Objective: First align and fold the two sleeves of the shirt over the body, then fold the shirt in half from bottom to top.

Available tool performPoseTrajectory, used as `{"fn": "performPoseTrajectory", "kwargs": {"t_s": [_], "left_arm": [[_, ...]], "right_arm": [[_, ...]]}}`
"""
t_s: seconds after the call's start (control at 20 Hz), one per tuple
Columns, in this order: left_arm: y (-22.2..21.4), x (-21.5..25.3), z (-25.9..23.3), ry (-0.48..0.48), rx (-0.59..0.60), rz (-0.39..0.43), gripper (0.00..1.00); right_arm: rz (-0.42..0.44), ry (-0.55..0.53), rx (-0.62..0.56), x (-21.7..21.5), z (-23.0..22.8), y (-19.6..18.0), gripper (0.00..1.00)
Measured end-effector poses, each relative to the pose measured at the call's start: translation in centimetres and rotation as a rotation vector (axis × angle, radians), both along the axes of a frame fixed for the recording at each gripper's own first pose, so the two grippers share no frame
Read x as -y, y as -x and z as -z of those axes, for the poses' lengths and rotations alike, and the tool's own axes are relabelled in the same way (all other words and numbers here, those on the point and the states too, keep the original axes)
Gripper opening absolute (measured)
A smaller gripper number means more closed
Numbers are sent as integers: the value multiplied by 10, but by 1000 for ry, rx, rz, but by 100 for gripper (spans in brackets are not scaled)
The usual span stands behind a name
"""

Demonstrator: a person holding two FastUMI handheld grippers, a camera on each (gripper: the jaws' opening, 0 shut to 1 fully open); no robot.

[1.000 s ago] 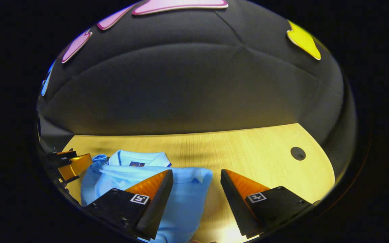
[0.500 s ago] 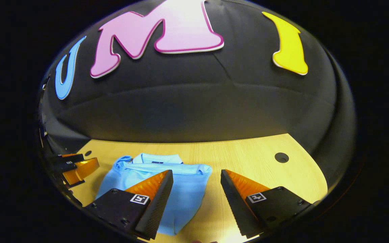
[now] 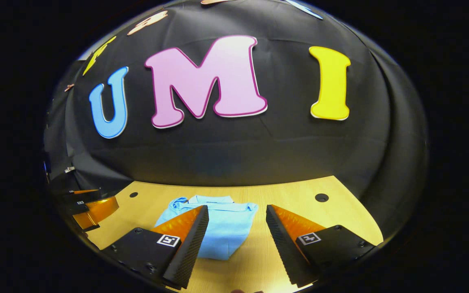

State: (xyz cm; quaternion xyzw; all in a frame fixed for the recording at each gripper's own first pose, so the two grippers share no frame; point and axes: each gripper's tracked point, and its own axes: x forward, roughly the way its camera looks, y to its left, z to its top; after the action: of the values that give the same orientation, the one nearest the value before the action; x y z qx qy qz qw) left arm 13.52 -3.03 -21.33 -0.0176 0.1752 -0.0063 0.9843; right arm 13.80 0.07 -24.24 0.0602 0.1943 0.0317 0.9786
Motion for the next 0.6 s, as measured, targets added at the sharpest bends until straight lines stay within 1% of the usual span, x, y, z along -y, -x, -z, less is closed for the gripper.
{"fn": "performPoseTrajectory", "kwargs": {"t_s": [0.15,0.3,0.45,0.6], "left_arm": [[39,0,-23,17,26,4,95],[68,6,-37,17,27,31,95],[88,12,-54,28,35,52,96],[107,14,-70,6,69,57,96]], "right_arm": [[-26,-8,26,-1,-29,41,89],[-79,25,38,-4,-47,77,89],[-116,30,52,-9,-63,102,89],[-128,42,93,-13,-85,119,89]]}}
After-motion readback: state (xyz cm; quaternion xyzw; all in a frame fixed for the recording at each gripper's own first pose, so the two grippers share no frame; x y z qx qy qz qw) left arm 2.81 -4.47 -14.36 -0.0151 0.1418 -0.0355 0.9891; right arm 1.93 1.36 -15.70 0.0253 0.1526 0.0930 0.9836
